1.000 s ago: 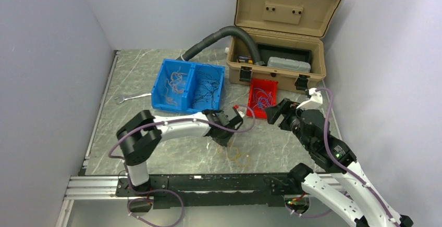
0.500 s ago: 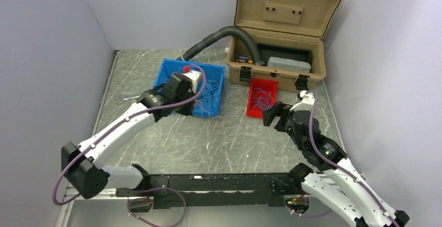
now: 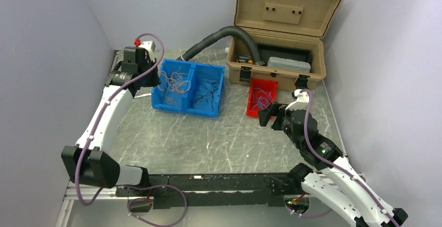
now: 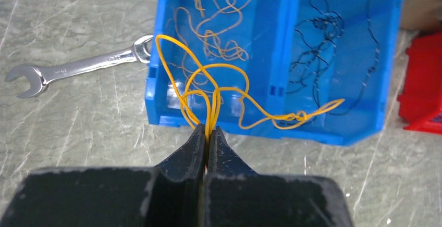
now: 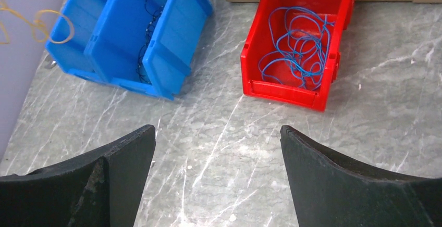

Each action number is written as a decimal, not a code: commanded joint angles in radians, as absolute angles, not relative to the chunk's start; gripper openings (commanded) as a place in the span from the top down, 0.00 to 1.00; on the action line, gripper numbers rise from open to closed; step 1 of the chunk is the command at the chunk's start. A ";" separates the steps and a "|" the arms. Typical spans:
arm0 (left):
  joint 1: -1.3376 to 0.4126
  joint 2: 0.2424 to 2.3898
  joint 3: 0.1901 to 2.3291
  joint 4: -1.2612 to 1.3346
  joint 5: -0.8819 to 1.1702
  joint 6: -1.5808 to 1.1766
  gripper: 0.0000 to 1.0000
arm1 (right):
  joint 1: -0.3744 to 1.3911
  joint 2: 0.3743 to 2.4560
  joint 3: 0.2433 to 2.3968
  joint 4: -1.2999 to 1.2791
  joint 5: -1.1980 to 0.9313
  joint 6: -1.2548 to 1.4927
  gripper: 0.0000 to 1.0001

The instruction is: Untangle the cables

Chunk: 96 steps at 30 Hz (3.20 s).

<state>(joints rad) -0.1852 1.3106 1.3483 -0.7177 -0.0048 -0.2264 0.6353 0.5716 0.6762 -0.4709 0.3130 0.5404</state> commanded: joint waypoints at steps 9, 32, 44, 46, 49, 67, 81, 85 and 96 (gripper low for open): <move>-0.092 1.453 1.457 -0.615 -0.119 -0.270 1.00 | 0.635 0.490 0.651 -0.397 0.292 0.514 0.09; -0.201 1.718 1.447 -0.507 -0.046 -0.256 0.25 | 0.635 0.456 0.655 -0.451 0.327 0.506 0.08; -0.253 1.146 0.939 -0.186 0.125 -0.199 0.01 | 0.635 0.500 0.460 -0.038 0.249 0.208 0.00; -0.257 1.061 0.856 -0.176 0.071 -0.167 0.01 | 0.634 0.522 0.415 0.055 0.285 0.164 0.00; -0.262 0.936 0.712 -0.110 -0.055 -0.132 0.01 | 0.634 0.576 0.321 0.219 0.399 0.093 0.00; -0.246 0.809 0.076 0.784 -0.359 0.119 0.01 | 0.211 1.200 0.130 1.071 0.523 0.089 0.00; -0.095 1.190 0.221 0.927 -0.218 0.131 0.03 | 0.100 1.474 0.169 1.270 0.326 -0.028 0.02; -0.005 1.361 0.112 1.321 -0.091 0.102 0.01 | 0.074 1.471 0.209 1.179 0.291 -0.005 0.00; -0.002 1.332 0.231 1.019 -0.090 0.080 0.01 | 0.065 1.482 0.218 1.177 0.283 -0.003 0.00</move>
<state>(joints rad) -0.0059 1.3464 0.1917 1.0359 -0.1276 0.0956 0.0723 1.4914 0.1928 1.1381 0.3038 -0.0048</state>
